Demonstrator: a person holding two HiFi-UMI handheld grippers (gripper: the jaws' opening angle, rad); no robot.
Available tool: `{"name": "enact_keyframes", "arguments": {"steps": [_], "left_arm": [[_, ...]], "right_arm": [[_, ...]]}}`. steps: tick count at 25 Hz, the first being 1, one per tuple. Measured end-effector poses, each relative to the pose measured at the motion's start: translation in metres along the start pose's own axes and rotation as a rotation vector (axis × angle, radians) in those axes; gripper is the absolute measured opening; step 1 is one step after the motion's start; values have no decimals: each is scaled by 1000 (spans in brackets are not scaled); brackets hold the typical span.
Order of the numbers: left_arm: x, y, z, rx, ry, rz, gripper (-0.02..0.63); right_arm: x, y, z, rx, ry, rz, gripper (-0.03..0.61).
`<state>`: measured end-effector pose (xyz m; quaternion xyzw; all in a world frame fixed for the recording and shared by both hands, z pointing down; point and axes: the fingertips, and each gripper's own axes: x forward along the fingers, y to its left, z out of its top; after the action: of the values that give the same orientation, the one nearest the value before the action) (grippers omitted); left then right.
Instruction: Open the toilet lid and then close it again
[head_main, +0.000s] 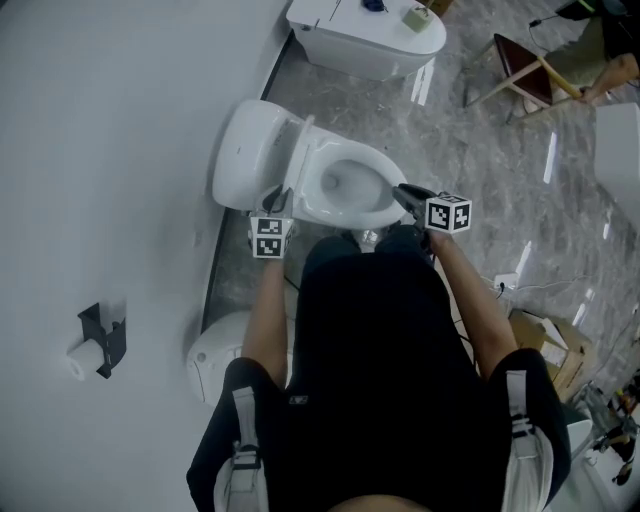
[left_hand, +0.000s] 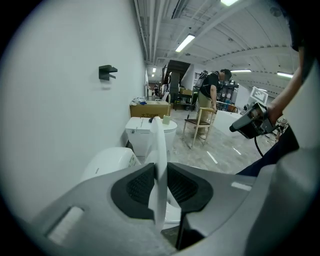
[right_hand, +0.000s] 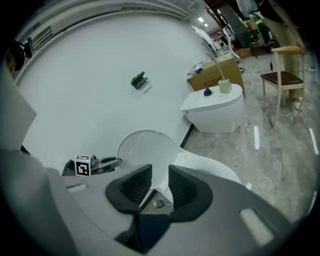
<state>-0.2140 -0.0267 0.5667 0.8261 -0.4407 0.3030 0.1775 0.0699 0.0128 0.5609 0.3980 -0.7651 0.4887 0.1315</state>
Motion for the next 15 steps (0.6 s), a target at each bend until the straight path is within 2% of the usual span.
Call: {"name": "enact_keyframes", "arguments": {"steps": [4, 9, 15], "left_arm": [[-1, 14, 0, -38, -9, 11, 81], [-2, 31, -2, -127, -41, 17, 81], [-5, 57, -8, -196, -51, 45, 80]], "right_arm": [[-16, -11, -3, 38, -32, -25, 107], [-28, -21, -9, 121, -72, -38, 107], [-33, -23, -18, 103, -58, -55, 107]]}}
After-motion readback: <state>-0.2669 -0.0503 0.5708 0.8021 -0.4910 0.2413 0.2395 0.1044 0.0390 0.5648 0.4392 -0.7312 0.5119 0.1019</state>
